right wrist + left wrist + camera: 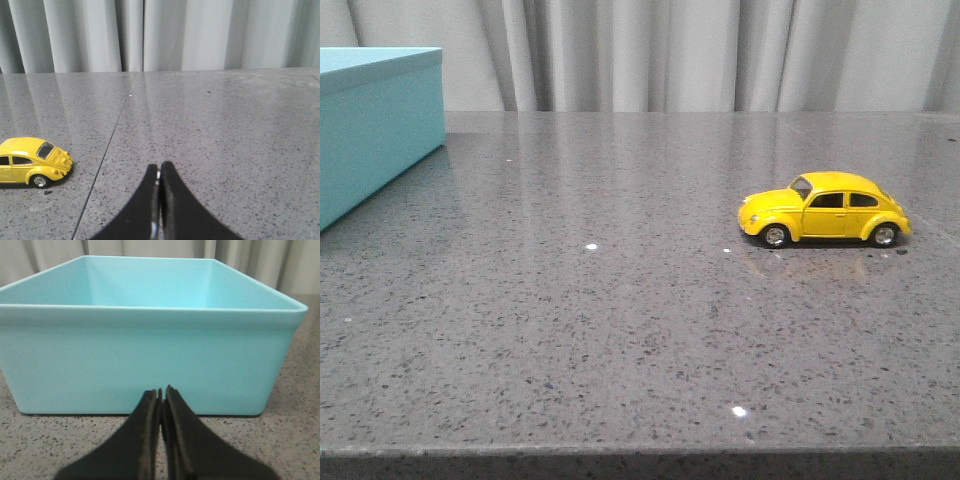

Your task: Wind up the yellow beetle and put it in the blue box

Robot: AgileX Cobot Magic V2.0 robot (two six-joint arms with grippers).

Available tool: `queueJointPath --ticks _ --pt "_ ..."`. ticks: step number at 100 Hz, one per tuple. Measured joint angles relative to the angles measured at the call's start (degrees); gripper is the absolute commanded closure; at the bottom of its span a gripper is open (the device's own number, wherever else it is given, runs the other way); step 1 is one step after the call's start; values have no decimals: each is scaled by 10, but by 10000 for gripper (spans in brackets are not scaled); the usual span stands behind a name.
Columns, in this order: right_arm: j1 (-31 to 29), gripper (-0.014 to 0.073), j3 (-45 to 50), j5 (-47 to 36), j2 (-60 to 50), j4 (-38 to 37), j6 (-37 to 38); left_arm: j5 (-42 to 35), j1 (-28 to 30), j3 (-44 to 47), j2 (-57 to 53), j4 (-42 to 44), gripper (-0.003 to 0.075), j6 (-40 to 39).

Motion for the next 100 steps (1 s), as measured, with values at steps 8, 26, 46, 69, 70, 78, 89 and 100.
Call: queueJointPath --ticks 8,26,46,69,70,78,89,100 --pt "0 662 0 0 0 0 0 0 0 0 0 0 738 0" --pt "0 662 0 0 0 0 0 0 0 0 0 0 738 0" --pt "0 662 0 0 0 0 0 0 0 0 0 0 739 0" --pt "0 662 0 0 0 0 0 -15 0 0 0 0 739 0" --pt "0 662 0 0 0 0 0 -17 0 0 0 0 739 0" --pt "0 662 0 0 0 0 0 -39 0 0 0 0 739 0" --pt "0 662 0 -4 0 0 0 -66 0 0 0 0 739 0" --pt "0 662 0 -23 0 1 0 -76 0 0 0 0 739 0"
